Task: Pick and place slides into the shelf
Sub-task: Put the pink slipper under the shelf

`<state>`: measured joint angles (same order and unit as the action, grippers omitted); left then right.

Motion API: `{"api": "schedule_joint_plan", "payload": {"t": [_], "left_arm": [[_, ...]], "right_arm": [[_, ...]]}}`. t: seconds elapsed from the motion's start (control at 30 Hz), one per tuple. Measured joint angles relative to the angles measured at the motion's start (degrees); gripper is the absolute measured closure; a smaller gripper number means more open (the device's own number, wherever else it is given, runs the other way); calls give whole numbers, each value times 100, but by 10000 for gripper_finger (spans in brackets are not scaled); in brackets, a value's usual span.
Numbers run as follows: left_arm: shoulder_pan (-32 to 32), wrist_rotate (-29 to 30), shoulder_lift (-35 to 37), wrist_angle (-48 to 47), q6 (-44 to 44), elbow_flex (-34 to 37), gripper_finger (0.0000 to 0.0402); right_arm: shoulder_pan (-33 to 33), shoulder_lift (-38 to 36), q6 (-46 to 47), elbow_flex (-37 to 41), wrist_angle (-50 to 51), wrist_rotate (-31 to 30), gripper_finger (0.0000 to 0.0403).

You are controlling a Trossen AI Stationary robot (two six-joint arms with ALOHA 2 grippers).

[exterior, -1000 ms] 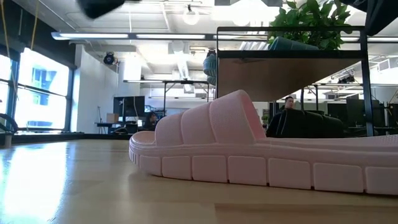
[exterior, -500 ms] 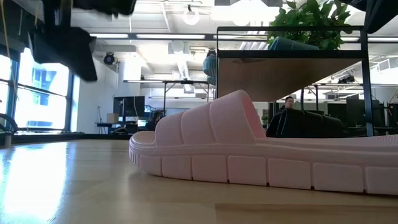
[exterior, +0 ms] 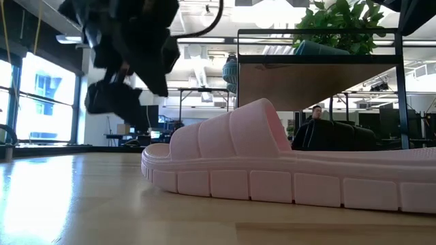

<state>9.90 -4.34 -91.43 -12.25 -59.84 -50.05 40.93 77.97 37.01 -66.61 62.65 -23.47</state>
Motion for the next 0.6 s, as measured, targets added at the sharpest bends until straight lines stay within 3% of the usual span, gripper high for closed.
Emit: {"api": "schedule_joint_plan", "payload": {"t": [0.17, 0.33, 0.6], "left_arm": [[25, -290, 1, 1168, -522, 766, 140], [19, -182, 3, 2353, -849, 1244, 144], [23, -16, -80, 2302, -959, 1273, 140]], "right_arm": [[0, 0, 0, 0, -5, 0, 403], [0, 0, 0, 0, -48, 7, 403], [-2, 0, 0, 0, -50, 59, 403]]}}
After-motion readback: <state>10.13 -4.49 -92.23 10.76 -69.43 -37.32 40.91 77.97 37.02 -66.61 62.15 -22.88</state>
